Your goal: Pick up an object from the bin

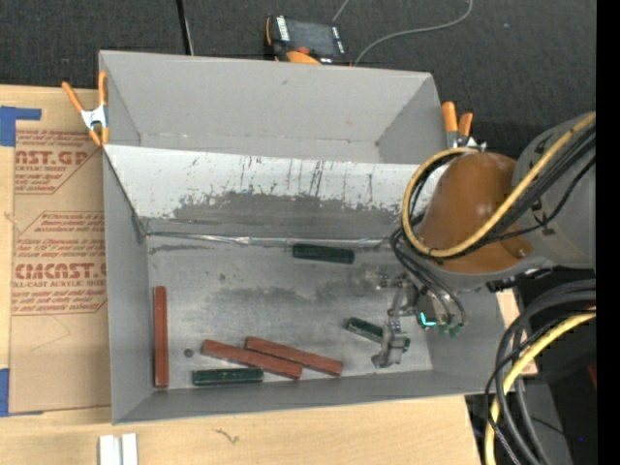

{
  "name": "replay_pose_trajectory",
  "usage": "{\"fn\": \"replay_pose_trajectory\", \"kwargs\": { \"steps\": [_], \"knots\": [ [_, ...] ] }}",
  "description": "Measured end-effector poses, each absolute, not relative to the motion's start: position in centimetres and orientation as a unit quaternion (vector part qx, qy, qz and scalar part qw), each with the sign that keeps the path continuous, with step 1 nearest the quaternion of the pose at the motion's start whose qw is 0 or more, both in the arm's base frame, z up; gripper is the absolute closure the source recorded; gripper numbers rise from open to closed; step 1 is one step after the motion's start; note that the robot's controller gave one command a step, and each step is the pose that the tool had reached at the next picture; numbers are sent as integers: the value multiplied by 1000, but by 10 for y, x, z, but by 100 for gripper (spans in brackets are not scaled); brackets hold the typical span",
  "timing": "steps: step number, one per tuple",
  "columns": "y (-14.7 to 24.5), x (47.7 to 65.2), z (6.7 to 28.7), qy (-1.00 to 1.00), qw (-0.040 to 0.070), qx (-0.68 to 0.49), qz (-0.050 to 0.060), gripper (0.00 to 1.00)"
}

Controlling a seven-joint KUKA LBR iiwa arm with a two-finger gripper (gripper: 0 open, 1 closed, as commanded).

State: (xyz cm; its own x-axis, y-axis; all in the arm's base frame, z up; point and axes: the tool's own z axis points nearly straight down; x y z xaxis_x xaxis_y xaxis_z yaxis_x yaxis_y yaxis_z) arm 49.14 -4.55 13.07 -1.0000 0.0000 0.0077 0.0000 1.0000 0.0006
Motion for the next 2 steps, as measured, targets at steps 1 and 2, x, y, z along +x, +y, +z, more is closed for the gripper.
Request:
{"fn": "replay_pose_trajectory", "kwargs": {
  "steps": [1, 2],
  "knots": [
    [-69, 524, 66, -1000, 1, 14, 0, 0],
    [-68, 524, 69, -1000, 0, 14, 0, 100]
  ]
}}
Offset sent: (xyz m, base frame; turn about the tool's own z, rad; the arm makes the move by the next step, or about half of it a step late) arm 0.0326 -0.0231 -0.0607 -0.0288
